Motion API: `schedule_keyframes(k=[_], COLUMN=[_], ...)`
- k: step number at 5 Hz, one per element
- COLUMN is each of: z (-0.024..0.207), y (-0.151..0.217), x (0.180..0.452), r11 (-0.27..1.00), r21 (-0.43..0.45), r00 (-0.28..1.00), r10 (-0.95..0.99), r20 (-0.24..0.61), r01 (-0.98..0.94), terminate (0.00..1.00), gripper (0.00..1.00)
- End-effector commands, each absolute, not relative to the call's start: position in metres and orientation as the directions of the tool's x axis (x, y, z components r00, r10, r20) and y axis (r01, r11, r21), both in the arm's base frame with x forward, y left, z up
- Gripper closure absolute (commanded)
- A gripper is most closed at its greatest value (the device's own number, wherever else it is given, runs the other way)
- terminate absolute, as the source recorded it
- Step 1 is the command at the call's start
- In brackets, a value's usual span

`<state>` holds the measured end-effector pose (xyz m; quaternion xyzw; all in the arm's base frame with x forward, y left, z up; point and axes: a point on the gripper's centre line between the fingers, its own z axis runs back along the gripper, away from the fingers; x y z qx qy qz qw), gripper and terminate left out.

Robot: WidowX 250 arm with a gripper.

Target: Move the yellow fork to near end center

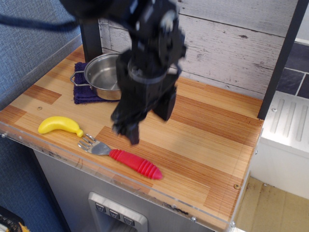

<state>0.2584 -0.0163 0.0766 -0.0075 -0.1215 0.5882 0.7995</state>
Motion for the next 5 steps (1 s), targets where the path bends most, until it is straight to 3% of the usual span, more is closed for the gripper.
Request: schedule_keyframes(k=[1, 4, 5], z=[0.1307, 0.1307, 0.1307], y=[-0.0208, -0.0208, -0.0208], x=[0.2665, 0.2665, 0.2665], r11=[0.360, 0.360, 0.360], r21=[-0.252, -0.252, -0.252], r00=[0.319, 0.319, 0.319], r10=[0.929, 0.929, 0.929], r20=[0.188, 0.188, 0.188], r01=[-0.899, -0.899, -0.899], terminate=[0.00, 0.00, 1.00], gripper=[0.00, 0.00, 0.00])
